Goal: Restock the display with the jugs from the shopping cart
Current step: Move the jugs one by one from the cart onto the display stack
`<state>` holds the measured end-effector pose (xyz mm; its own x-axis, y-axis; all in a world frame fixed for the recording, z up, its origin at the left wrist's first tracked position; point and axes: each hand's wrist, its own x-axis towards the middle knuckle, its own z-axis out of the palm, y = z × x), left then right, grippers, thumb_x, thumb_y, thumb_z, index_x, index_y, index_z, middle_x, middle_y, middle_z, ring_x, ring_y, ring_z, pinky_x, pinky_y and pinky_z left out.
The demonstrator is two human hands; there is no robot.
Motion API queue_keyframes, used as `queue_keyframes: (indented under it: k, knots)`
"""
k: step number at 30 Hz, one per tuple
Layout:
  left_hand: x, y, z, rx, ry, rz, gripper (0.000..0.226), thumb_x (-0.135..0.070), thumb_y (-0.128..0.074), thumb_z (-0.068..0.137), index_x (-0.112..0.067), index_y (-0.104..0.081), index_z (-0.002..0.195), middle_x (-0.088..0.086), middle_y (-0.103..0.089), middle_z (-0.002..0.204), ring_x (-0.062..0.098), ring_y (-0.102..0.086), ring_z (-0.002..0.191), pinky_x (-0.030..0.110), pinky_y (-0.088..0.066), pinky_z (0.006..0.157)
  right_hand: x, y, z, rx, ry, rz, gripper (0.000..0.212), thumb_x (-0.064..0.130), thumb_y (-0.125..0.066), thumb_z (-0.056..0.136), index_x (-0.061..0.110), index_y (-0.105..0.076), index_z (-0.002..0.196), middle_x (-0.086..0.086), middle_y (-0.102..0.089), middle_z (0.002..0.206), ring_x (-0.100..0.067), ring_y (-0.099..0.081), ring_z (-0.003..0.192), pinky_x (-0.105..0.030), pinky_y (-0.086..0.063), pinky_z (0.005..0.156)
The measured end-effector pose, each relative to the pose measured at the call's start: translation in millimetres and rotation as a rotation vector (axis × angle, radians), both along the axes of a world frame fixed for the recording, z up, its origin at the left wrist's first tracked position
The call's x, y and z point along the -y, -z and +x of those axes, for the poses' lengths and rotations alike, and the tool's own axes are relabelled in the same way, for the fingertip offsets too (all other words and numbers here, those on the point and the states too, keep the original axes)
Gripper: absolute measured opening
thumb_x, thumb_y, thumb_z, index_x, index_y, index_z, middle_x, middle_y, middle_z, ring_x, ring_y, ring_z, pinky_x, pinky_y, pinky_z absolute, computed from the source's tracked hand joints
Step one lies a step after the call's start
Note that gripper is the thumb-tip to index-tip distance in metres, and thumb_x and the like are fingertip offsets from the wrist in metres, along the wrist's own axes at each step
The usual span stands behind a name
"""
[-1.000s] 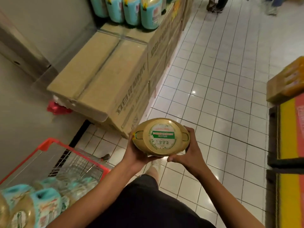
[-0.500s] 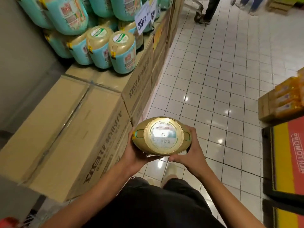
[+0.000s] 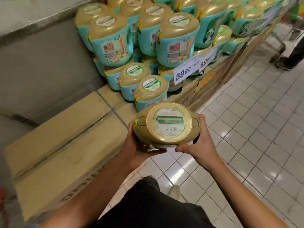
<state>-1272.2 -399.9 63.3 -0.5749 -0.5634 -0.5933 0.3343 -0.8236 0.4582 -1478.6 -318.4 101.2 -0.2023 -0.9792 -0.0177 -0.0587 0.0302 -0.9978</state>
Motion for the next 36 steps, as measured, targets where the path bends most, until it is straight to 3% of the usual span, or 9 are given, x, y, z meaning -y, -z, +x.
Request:
queue_keyframes:
  k: [5, 10, 14, 18, 21, 23, 27, 31, 36]
  knots:
    - [56, -27, 3, 0.027, -0.240, -0.068, 0.077, -0.079, -0.033, 0.097, -0.026, -0.058, 0.147, 0.015, -0.059, 0.148, 0.045, -0.057, 0.132, 0.065, -0.055, 0.094, 105, -21, -11, -0.072, -0.187, -0.068, 0.108, 0.064, -0.097, 0.049, 0.031, -0.045, 0.138, 0.013, -0.066, 0.132, -0.008, -0.061, 0.126, -0.019, -0.050, 0.099]
    - [126, -52, 12, 0.125, -0.348, -0.195, 0.073, -0.075, -0.028, 0.101, -0.027, -0.058, 0.147, 0.012, -0.060, 0.148, 0.039, -0.057, 0.135, 0.067, -0.047, 0.107, 209, -40, -2, -0.112, -0.326, -0.130, 0.102, 0.063, -0.095, 0.054, 0.029, -0.045, 0.137, 0.024, -0.065, 0.127, 0.003, -0.062, 0.121, -0.011, -0.048, 0.092]
    - [185, -61, 15, 0.148, -0.432, -0.105, 0.073, -0.079, -0.036, 0.096, -0.028, -0.063, 0.142, 0.009, -0.067, 0.139, 0.035, -0.067, 0.124, 0.054, -0.060, 0.092, 280, -48, 3, -0.075, -0.369, -0.155, 0.104, 0.066, -0.095, 0.050, 0.031, -0.046, 0.135, 0.021, -0.066, 0.128, 0.000, -0.062, 0.123, -0.015, -0.050, 0.096]
    - [232, -60, 11, 0.207, -0.496, -0.045, 0.065, -0.067, -0.036, 0.104, -0.023, -0.054, 0.149, 0.015, -0.057, 0.150, 0.041, -0.057, 0.133, 0.064, -0.048, 0.107, 327, -42, 13, -0.021, -0.332, -0.179, 0.104, 0.061, -0.096, 0.056, 0.026, -0.045, 0.141, 0.021, -0.066, 0.130, -0.002, -0.062, 0.126, -0.015, -0.049, 0.097]
    - [251, -58, 8, 0.274, -0.525, -0.004, 0.064, -0.067, -0.041, 0.102, -0.023, -0.056, 0.146, 0.015, -0.059, 0.145, 0.041, -0.057, 0.132, 0.062, -0.057, 0.093, 340, -34, 21, 0.021, -0.255, -0.201, 0.105, 0.072, -0.086, 0.064, 0.024, -0.043, 0.147, 0.008, -0.060, 0.141, -0.004, -0.058, 0.131, -0.015, -0.046, 0.103]
    - [254, -54, 4, 0.380, -0.546, -0.004, 0.067, -0.074, -0.040, 0.099, -0.024, -0.060, 0.139, 0.012, -0.065, 0.135, 0.033, -0.063, 0.123, 0.050, -0.064, 0.079, 342, -28, 22, 0.008, -0.228, -0.218, 0.109, 0.078, -0.080, 0.069, 0.025, -0.039, 0.154, 0.006, -0.053, 0.150, -0.003, -0.051, 0.138, -0.014, -0.042, 0.108]
    - [253, -39, -2, 0.565, -0.633, -0.049, 0.072, -0.077, -0.031, 0.099, -0.023, -0.068, 0.128, 0.008, -0.075, 0.120, 0.025, -0.069, 0.104, 0.033, -0.056, 0.070, 341, -17, 21, -0.048, -0.202, -0.247, 0.119, 0.088, -0.065, 0.073, 0.025, -0.023, 0.166, 0.010, -0.034, 0.167, -0.004, -0.033, 0.153, -0.021, -0.032, 0.122]
    - [248, -34, -15, 0.599, -0.704, -0.061, 0.069, -0.076, -0.025, 0.100, -0.030, -0.069, 0.125, -0.004, -0.081, 0.098, 0.022, -0.074, 0.098, 0.031, -0.058, 0.061, 329, -6, 26, -0.065, -0.088, -0.262, 0.096, 0.075, -0.057, 0.092, 0.028, -0.020, 0.167, 0.011, -0.027, 0.169, -0.003, -0.023, 0.157, -0.016, -0.025, 0.123]
    - [251, -42, -30, 0.654, -0.779, -0.094, 0.063, -0.072, -0.026, 0.102, -0.032, -0.073, 0.112, -0.006, -0.081, 0.087, 0.018, -0.077, 0.083, 0.025, -0.055, 0.051, 313, 9, 33, -0.069, 0.029, -0.260, 0.078, 0.044, -0.061, 0.103, 0.038, -0.016, 0.167, 0.001, -0.025, 0.167, -0.013, -0.021, 0.159, -0.028, -0.026, 0.127]
